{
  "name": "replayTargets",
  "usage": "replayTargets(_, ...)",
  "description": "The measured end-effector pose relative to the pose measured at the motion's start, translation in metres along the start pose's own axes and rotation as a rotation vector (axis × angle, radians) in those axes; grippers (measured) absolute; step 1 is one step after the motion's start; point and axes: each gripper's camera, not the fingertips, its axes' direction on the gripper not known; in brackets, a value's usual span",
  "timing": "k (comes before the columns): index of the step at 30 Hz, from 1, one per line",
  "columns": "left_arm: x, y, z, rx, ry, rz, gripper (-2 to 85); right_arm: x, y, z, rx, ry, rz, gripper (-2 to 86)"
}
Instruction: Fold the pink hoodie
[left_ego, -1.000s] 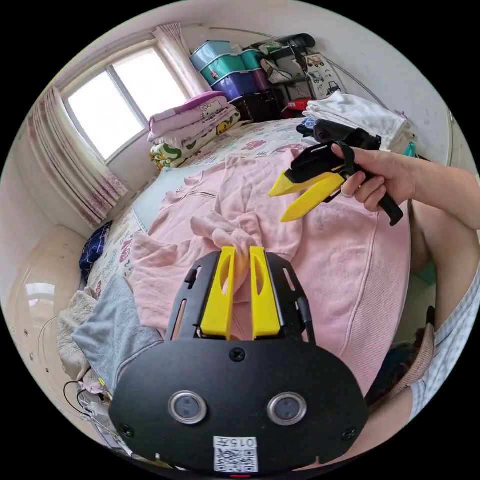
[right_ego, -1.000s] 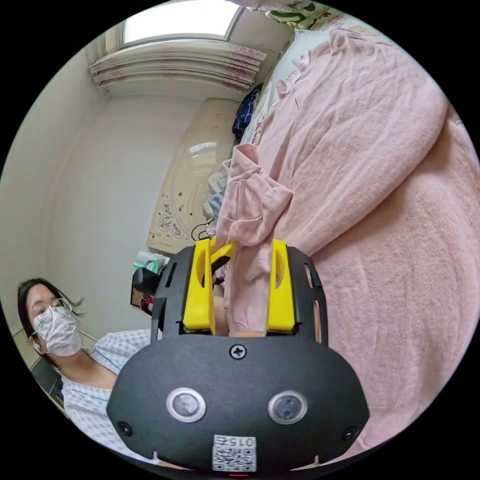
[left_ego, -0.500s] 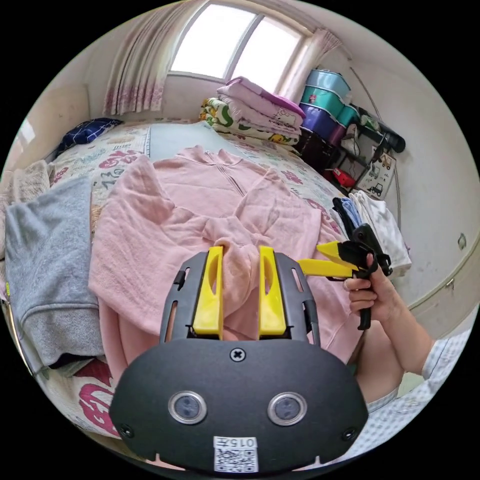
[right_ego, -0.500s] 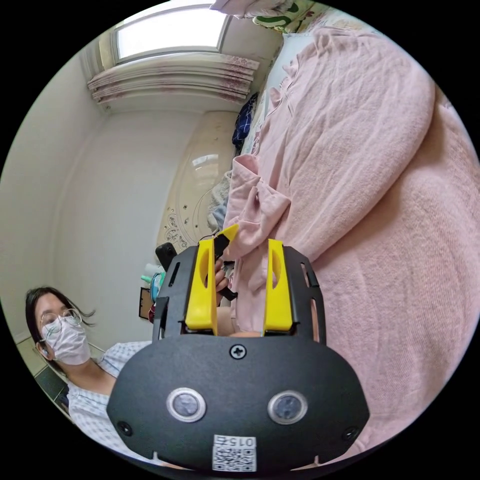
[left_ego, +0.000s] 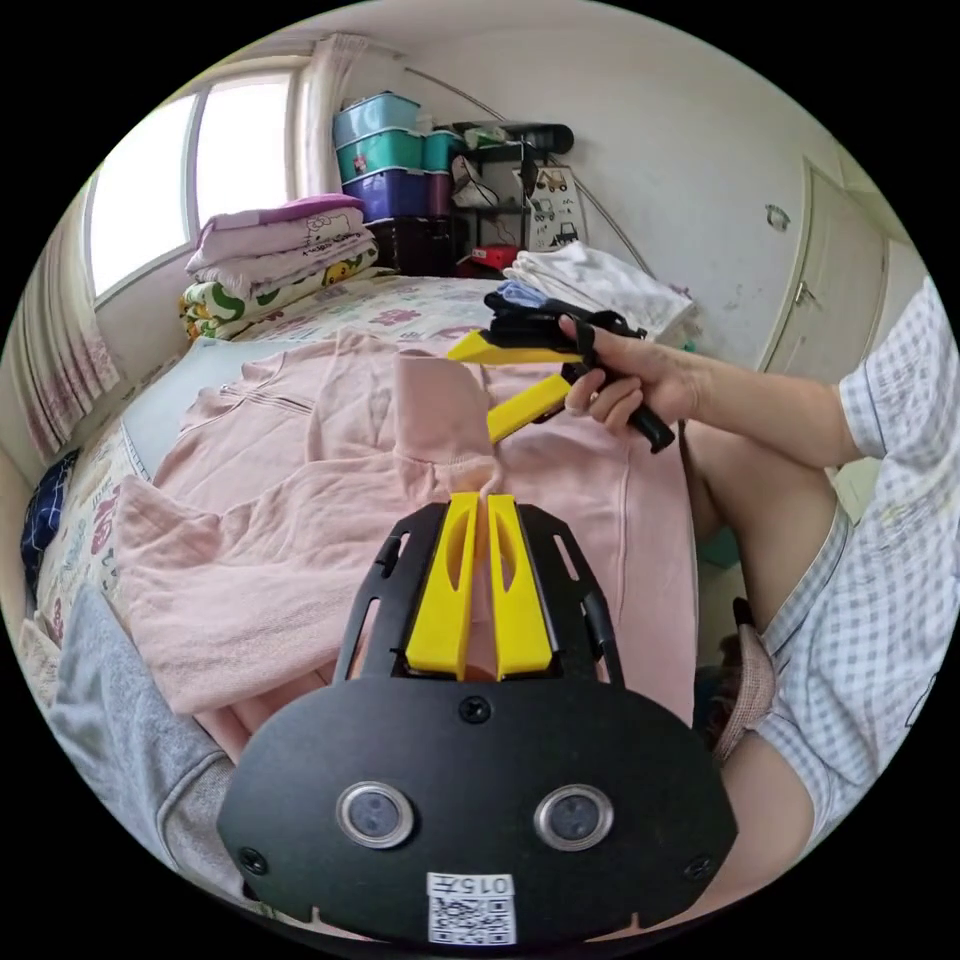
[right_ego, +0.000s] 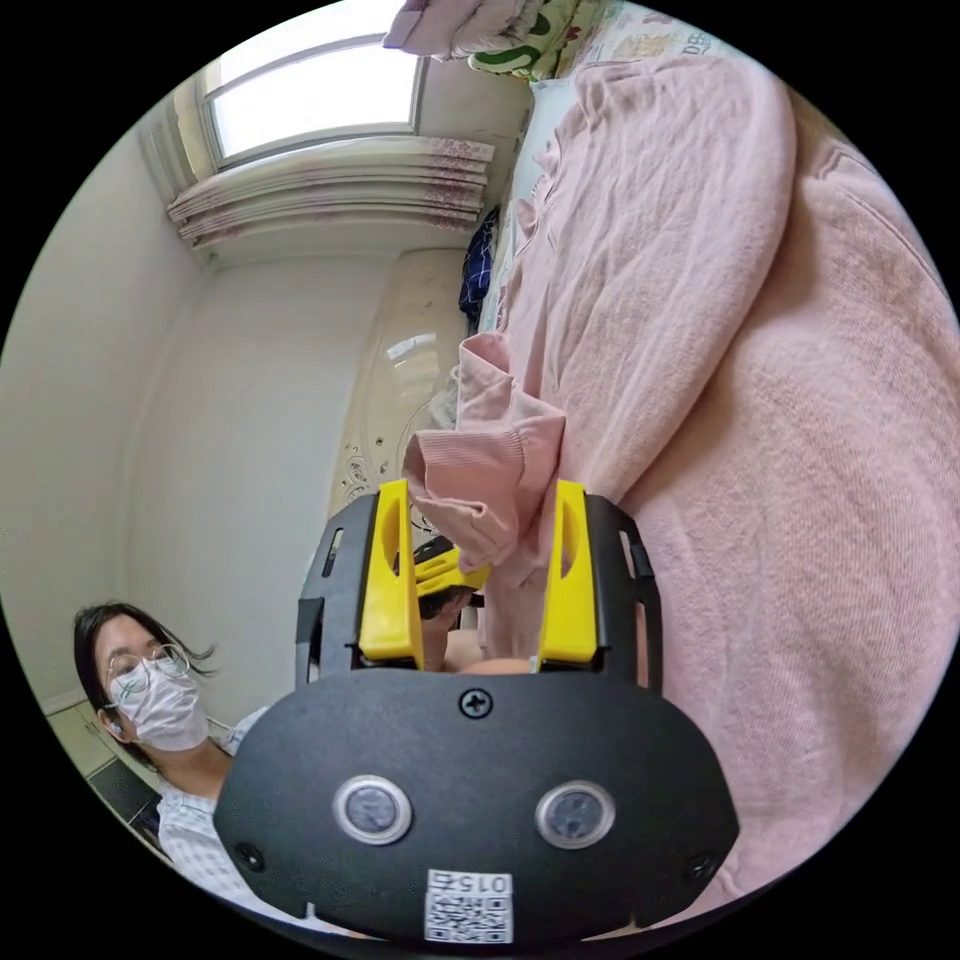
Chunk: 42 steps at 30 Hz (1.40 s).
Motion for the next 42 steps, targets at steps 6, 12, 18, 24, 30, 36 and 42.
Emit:
replayTargets(6,-0.005,0.018,0.005,-0.026,0.019,0.028,0.3,-0.021,0.002,0.015,-0.046,-0.112,0.031,17.9)
replayTargets(12,-0.011,0.027,-0.004,-0.016,0.014,0.036,4.7,-0.038,0.012,0.022,-0.037,0.035,0.11,2.1)
replayTargets(18,-0.048,0.053,-0.061,0.099,-0.046,-0.024,9.0,-0.107,0.029,-0.036,0.127,0.069,-0.032,0.7)
replayTargets(24,-0.116,0.111,-0.096,0.019,-0.47,-0.322,8.2,-0.14,0.057,-0.073,0.188,0.152,-0.058,0.4)
replayTargets(30,-0.163,0.151,-0.061,-0.148,-0.502,-0.389,9.3,-0.154,0.081,-0.058,0.169,0.23,-0.026,0.5)
replayTargets(36,-0.194,0.181,-0.045,-0.201,-0.512,-0.424,9.3,-0.177,0.099,-0.041,0.164,0.202,-0.033,0.5)
replayTargets(42,-0.202,0.191,-0.053,-0.186,-0.503,-0.455,9.1,-0.203,0.1,-0.024,0.25,0.013,-0.018,0.6)
